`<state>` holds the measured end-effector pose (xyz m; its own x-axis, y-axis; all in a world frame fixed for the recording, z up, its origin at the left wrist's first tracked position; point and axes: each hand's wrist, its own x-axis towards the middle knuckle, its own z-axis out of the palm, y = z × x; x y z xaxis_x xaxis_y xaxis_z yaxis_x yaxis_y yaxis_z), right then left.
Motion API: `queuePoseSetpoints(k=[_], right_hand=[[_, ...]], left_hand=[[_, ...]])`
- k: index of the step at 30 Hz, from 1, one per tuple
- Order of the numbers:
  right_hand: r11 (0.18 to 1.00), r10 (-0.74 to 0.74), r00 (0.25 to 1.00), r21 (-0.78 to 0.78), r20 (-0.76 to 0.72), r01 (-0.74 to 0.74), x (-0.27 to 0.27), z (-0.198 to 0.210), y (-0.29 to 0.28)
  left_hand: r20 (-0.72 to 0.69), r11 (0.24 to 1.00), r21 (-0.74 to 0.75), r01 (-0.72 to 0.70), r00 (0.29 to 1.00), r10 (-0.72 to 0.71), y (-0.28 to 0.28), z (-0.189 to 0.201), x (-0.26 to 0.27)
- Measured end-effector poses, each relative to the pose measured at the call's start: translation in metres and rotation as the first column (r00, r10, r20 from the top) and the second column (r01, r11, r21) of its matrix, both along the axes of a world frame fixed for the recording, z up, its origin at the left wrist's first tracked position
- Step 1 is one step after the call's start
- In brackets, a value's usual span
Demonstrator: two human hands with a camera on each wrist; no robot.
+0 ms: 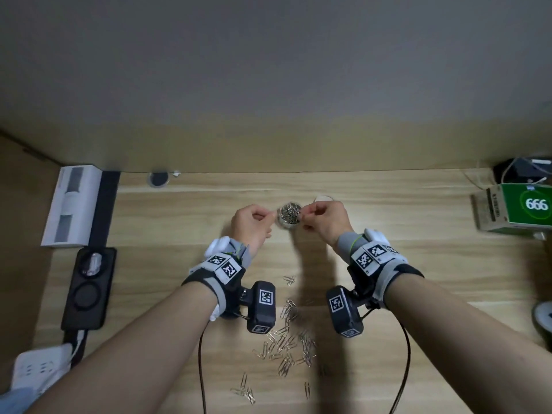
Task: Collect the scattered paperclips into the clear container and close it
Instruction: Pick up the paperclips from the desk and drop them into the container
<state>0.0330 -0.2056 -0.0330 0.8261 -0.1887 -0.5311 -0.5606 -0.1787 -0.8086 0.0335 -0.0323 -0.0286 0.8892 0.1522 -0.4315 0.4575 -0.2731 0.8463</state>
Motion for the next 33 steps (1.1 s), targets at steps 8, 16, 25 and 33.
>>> queuePoseSetpoints(k=[8,16,25,33], right_hand=[[1.0,-0.03,0.998,-0.001,0.052,0.03,-0.007,0.012,0.0],[0.995,-0.058,0.995,-0.089,-0.082,0.05,-0.083,-0.009,-0.029],[0.985,-0.006,0.983,-0.168,-0.181,-0.025,-0.154,-0.03,-0.049],[0.877,0.325,0.932,-0.318,-0.161,-0.361,-0.211,-0.027,-0.024]], left_hand=[[-0.02,0.991,0.071,0.112,0.994,-0.111,0.017,-0.004,-0.024],[-0.195,0.567,0.473,0.674,0.708,-0.679,-0.003,-0.02,-0.094],[-0.189,0.472,0.526,0.708,0.638,-0.746,-0.007,-0.017,-0.139],[-0.219,0.315,0.611,0.726,0.537,-0.815,0.001,-0.012,-0.199]])
